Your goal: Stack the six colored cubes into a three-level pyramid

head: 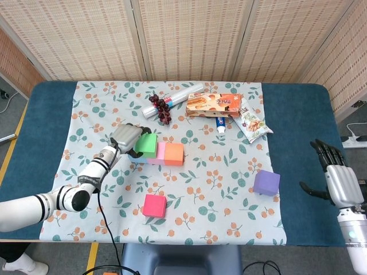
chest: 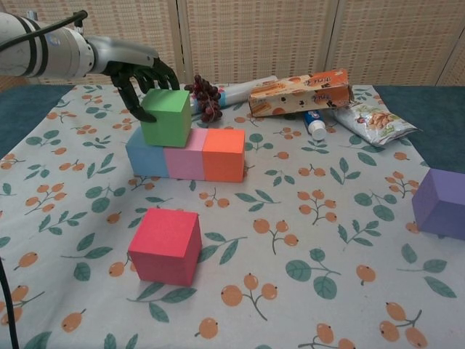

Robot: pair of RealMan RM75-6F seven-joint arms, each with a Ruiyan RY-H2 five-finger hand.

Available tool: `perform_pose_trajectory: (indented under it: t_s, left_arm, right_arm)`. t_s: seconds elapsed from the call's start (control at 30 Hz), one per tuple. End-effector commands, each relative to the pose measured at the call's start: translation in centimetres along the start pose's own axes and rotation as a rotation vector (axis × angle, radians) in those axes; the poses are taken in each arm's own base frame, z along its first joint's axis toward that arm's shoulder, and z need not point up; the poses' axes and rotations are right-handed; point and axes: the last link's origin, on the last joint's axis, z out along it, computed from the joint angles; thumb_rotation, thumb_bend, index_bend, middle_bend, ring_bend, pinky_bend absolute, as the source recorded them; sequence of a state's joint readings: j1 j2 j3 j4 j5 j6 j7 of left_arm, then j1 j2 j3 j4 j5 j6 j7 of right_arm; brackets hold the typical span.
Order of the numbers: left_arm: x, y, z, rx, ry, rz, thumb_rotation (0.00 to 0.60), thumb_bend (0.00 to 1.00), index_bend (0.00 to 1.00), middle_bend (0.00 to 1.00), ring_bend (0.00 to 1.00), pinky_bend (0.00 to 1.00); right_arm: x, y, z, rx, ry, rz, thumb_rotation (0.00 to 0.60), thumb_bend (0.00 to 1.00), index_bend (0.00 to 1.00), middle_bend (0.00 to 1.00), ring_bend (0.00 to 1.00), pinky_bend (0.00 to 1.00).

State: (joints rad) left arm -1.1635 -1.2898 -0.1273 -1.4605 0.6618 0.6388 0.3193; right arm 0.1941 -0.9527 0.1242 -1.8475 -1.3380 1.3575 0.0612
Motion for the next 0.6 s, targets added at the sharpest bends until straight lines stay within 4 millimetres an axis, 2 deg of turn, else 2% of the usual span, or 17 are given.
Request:
perform_pose_trajectory:
  t_s: [0.03,0.6]
  left_arm:
    - [-0.02,-0.11,0.01,0.001,-0.002,0.003,0.600,0.33,0.35,0.39,0.32,0.22]
    - [-0.14,-0.18,0.23,-0.004,-0.008,0.010,0.600,0.33,0.34,0.35,0.30,0.21]
  right_arm:
    - [-0.03,-0.04,0.02,0.001,0.000,0.000,0.600,0.10,0.00,0.01,0.00,0.00]
    - [-0.04,0.06,-0.03,-0.005,0.002,0.002,0.600,0.10,0.00,0.01,0.00,0.00]
